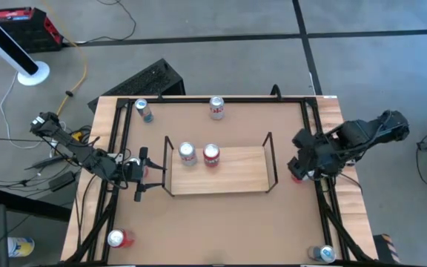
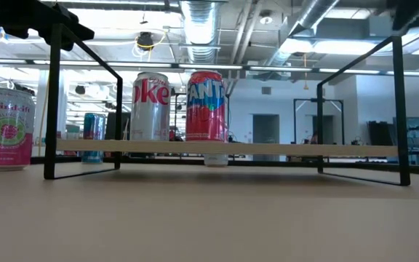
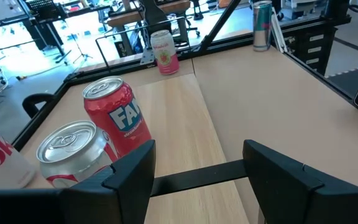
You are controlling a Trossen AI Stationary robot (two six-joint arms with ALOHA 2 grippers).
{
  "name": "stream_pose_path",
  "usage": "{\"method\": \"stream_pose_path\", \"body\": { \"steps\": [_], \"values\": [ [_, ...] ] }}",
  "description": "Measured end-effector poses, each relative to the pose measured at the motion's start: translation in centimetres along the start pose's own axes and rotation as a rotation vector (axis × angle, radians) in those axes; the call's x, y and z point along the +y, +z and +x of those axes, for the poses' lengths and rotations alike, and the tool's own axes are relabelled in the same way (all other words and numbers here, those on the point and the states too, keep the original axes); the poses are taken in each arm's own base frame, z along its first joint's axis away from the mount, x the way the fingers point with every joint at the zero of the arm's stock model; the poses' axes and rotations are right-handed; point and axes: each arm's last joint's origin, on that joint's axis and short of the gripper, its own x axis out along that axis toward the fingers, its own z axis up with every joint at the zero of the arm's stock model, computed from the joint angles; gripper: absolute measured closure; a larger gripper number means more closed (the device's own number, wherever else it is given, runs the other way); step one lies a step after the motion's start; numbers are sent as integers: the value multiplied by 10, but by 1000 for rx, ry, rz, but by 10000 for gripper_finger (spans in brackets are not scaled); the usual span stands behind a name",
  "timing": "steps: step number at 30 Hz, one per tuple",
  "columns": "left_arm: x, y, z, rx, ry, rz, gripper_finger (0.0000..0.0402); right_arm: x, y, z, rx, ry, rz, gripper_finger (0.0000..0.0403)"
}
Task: Place canned beverage on shelf
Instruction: Put the right pink soda can on the shelf aligned with the other orange soda can
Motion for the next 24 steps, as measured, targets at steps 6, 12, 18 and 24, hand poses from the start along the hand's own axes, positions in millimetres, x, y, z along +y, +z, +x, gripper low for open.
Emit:
{"method": "stream_pose_path", "body": {
  "steps": [6, 12, 18, 24],
  "values": [
    [0, 0, 0, -1, 0, 0, 174, 0, -8, 18, 53, -79, 225, 74],
    [0, 0, 0, 0, 0, -1, 174, -2, -24, 48, 233, -175, 228, 74],
    [0, 0, 0, 0, 0, 0, 174, -19, -30, 59, 249, -212, 230, 74],
    [0, 0, 0, 0, 0, 0, 174, -33, -40, 70, 287, -242, 267, 74]
  ]
}}
